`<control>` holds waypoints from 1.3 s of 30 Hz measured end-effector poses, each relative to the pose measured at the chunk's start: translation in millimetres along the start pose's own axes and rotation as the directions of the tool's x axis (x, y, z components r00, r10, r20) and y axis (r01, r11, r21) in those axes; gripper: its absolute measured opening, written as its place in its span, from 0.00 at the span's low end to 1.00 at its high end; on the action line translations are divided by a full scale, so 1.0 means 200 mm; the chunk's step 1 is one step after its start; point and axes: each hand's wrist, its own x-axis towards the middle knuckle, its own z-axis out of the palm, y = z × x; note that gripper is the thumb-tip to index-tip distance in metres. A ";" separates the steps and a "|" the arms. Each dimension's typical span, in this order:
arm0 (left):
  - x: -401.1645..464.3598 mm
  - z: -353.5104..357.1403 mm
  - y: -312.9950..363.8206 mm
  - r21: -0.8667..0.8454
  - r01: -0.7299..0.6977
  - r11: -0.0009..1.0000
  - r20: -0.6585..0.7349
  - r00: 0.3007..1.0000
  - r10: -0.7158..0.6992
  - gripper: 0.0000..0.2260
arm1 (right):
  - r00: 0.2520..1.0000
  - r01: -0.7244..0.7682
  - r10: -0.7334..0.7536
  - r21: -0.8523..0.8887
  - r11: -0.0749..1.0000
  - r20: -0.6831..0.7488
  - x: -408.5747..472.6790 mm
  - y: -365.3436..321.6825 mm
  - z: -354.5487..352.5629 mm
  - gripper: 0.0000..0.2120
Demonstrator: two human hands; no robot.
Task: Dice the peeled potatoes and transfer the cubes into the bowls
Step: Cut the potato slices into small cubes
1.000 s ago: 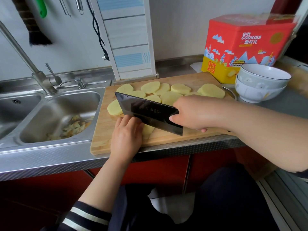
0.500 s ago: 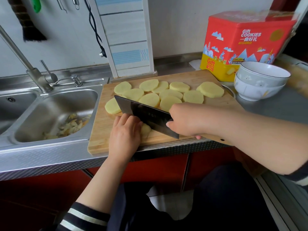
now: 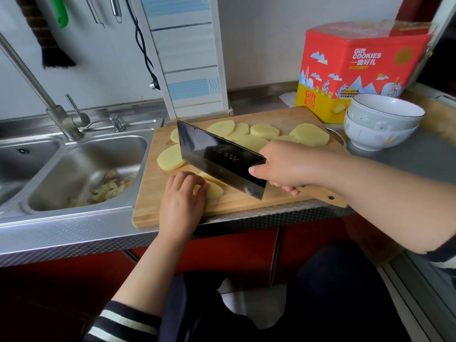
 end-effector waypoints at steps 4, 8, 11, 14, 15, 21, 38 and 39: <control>-0.01 -0.01 -0.01 -0.001 0.000 1.000 0.008 1.000 0.000 0.12 | 1.000 0.014 -0.014 0.015 1.000 0.013 -0.01 -0.03 -0.02 0.11; -0.02 -0.01 -0.01 -0.001 0.021 1.000 0.028 0.999 -0.021 0.13 | 1.000 0.024 -0.023 -0.053 0.998 0.014 -0.02 -0.07 -0.01 0.14; -0.02 -0.01 -0.01 -0.001 0.012 1.000 0.039 0.999 -0.012 0.13 | 1.000 0.023 -0.021 -0.119 0.993 0.018 -0.03 -0.09 0.00 0.15; -0.02 -0.02 0.00 -0.018 0.010 1.000 0.050 0.999 -0.009 0.12 | 0.999 0.006 -0.001 -0.155 0.988 0.035 -0.04 -0.11 0.00 0.15; -0.02 -0.02 0.00 -0.023 0.011 1.000 0.054 0.998 -0.010 0.12 | 0.999 0.000 0.007 -0.160 0.987 0.040 -0.05 -0.12 0.00 0.16; -0.02 -0.03 0.00 -0.031 -0.011 0.999 0.070 0.997 0.013 0.09 | 0.995 -0.030 0.050 -0.230 0.973 0.081 -0.04 -0.16 0.01 0.16; -0.07 -0.06 -0.02 -0.041 0.003 0.999 0.051 0.999 -0.001 0.06 | 0.997 -0.041 0.050 -0.133 0.990 0.066 -0.02 -0.10 0.04 0.14; -0.07 -0.06 -0.02 -0.040 0.002 0.999 0.053 0.999 0.000 0.07 | 0.998 -0.039 0.046 -0.131 0.991 0.052 -0.03 -0.09 0.04 0.16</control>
